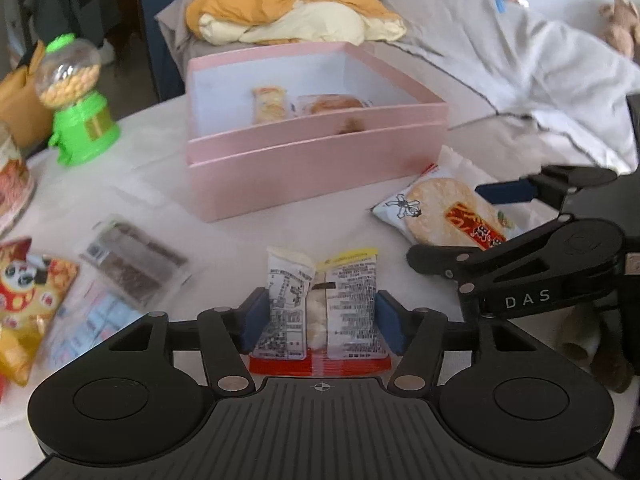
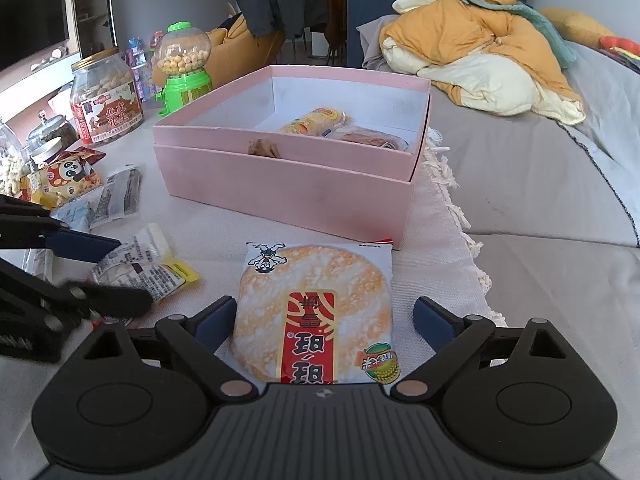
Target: Organize snacks
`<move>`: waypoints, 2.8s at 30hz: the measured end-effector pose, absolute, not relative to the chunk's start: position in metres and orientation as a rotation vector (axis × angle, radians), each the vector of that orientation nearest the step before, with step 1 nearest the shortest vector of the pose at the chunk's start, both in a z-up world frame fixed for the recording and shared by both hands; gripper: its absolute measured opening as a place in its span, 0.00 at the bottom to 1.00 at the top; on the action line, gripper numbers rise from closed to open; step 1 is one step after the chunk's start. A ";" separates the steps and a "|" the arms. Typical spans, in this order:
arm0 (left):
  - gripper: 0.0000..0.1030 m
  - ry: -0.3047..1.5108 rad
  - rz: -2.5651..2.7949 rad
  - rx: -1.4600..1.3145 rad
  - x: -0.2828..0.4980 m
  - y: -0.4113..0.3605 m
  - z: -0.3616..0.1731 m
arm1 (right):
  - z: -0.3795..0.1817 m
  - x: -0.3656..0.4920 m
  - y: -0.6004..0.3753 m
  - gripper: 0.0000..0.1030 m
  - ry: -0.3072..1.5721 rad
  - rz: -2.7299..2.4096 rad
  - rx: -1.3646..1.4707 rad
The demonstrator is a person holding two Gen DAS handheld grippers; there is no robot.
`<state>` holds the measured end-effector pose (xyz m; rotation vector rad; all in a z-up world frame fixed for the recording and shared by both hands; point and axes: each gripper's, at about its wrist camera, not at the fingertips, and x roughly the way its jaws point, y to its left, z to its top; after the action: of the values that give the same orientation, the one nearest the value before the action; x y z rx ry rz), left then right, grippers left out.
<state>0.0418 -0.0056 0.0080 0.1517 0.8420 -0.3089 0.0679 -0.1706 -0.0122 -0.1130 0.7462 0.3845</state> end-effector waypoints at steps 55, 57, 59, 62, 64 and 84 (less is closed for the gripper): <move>0.56 0.595 -0.337 -0.118 0.161 0.024 0.034 | 0.127 0.164 -0.166 0.76 0.486 0.323 0.007; 0.56 0.525 -0.319 -0.054 0.153 0.021 0.039 | 0.122 0.196 -0.154 0.78 0.547 0.330 -0.002; 0.59 0.563 -0.335 0.080 0.152 0.007 0.034 | 0.113 0.212 -0.147 0.79 0.596 0.296 0.000; 0.56 0.512 -0.311 0.073 0.149 0.006 0.035 | 0.101 0.215 -0.145 0.79 0.619 0.296 0.014; 0.54 0.509 -0.311 -0.075 0.152 0.018 0.039 | 0.094 0.210 -0.150 0.80 0.636 0.289 0.038; 0.54 0.593 0.115 -0.310 -0.037 0.155 0.041 | 0.052 0.091 -0.081 0.86 0.703 0.636 -0.096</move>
<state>-0.0373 0.1546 0.0414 -0.3099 0.5927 0.1155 0.0910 -0.0807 0.0518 -0.0957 0.7030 0.6357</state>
